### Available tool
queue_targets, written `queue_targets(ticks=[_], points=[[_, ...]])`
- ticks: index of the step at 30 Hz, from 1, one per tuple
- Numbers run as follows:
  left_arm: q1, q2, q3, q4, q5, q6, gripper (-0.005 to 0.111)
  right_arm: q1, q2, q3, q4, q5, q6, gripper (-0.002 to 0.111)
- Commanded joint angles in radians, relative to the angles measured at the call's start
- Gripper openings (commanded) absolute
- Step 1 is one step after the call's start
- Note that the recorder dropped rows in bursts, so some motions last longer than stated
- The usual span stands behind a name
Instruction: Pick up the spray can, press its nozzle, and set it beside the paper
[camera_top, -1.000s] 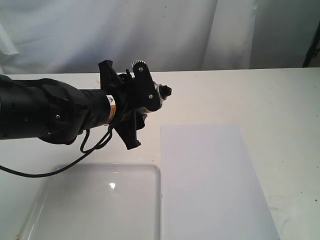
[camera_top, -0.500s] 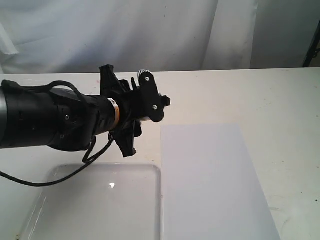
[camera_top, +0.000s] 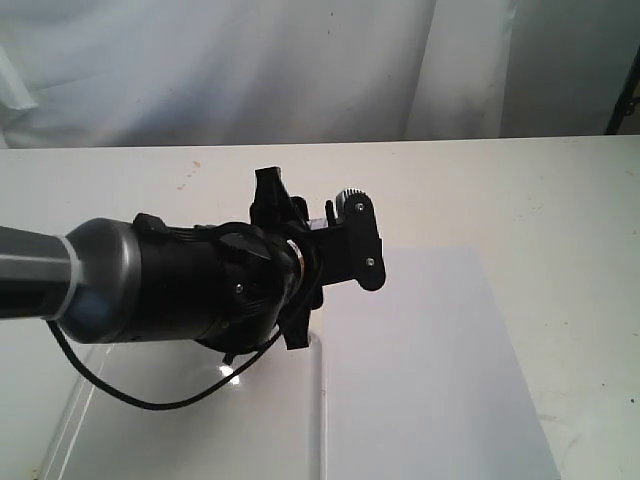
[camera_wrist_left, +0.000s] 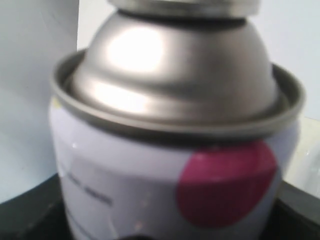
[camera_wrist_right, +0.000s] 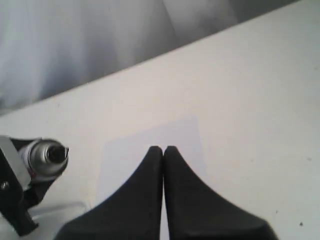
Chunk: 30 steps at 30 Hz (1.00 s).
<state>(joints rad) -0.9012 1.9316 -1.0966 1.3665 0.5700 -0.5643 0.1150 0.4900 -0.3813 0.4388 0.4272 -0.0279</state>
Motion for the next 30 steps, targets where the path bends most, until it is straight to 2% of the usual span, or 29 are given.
queue_targets(ticks=[1, 3, 8, 16, 19, 25, 30], points=[[-0.006, -0.01, -0.026, -0.012, 0.042, -0.003, 0.0, -0.004, 0.214, -0.081, 0.194, 0.113, -0.248, 0.0], [-0.011, -0.01, -0.026, -0.028, 0.066, -0.003, 0.0, -0.004, 0.365, -0.131, 0.28, 0.152, -0.341, 0.0], [-0.028, -0.01, -0.026, -0.038, 0.098, -0.003, 0.0, -0.004, 0.607, -0.243, 0.365, 0.23, -0.428, 0.0], [-0.066, -0.01, -0.026, -0.041, 0.09, -0.003, 0.0, -0.004, 0.894, -0.392, 0.497, 0.291, -0.578, 0.0], [-0.068, -0.01, -0.026, -0.049, 0.09, -0.003, 0.0, -0.004, 0.964, -0.415, 0.54, 0.293, -0.652, 0.0], [-0.068, -0.01, -0.026, -0.071, 0.085, -0.003, 0.0, -0.004, 1.059, -0.415, 0.829, 0.338, -0.963, 0.0], [-0.068, -0.01, -0.026, -0.075, 0.083, -0.003, 0.0, -0.022, 1.17, -0.433, 0.855, 0.418, -0.96, 0.0]])
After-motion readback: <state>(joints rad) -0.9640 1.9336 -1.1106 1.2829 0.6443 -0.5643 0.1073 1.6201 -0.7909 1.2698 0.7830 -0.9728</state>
